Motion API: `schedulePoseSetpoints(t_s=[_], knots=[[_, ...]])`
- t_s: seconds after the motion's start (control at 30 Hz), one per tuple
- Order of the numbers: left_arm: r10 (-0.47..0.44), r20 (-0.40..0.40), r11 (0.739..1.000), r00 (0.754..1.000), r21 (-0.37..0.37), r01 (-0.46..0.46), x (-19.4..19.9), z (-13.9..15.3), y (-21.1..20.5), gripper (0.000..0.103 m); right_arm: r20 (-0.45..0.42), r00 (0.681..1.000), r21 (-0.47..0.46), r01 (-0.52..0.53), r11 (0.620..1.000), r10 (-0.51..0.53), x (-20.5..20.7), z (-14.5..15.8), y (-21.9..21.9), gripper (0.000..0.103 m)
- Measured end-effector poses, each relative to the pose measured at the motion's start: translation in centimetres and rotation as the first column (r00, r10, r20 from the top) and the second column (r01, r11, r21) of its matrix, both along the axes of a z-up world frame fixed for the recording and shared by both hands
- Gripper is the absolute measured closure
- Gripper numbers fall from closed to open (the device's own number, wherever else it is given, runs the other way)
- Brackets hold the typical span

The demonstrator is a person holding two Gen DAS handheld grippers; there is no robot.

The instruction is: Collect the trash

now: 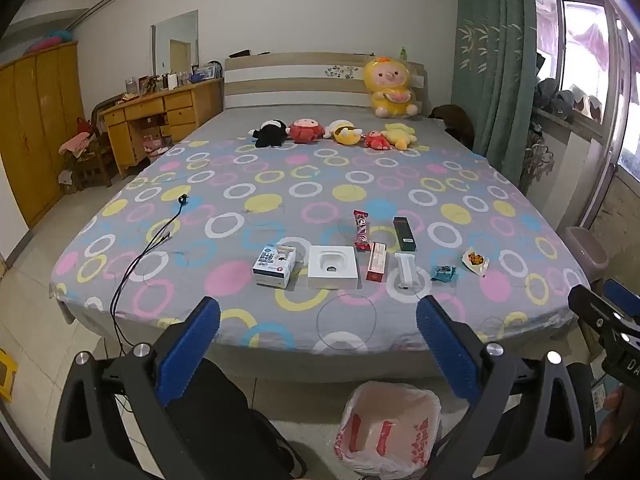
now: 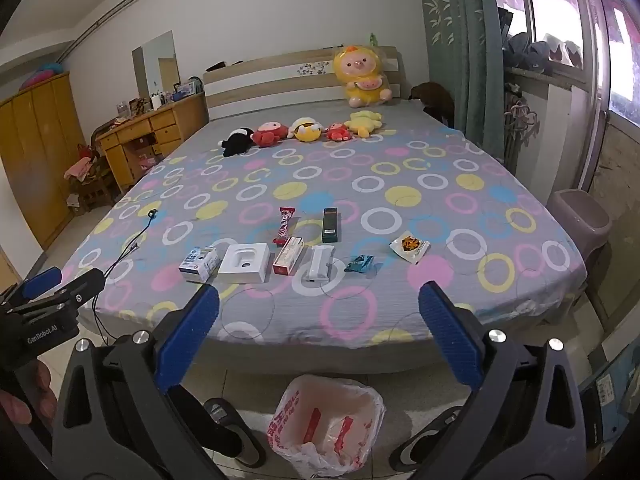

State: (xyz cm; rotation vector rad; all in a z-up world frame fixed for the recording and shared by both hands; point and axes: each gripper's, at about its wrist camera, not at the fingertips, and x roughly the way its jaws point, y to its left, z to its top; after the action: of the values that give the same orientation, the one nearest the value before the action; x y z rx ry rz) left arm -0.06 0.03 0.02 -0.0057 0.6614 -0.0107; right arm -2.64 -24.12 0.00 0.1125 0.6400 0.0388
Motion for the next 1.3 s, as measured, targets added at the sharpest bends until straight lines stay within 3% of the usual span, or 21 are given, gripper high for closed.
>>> schedulePoseSetpoints(t_s=[1.3], knots=[[0.015, -0.012, 1.000, 1.000, 0.022, -0.015, 0.1, -0.7, 0.6, 0.007, -0.004, 1.000, 0.006, -0.005, 1.000, 0.005, 0.2, -0.3, 0.2, 0.005]])
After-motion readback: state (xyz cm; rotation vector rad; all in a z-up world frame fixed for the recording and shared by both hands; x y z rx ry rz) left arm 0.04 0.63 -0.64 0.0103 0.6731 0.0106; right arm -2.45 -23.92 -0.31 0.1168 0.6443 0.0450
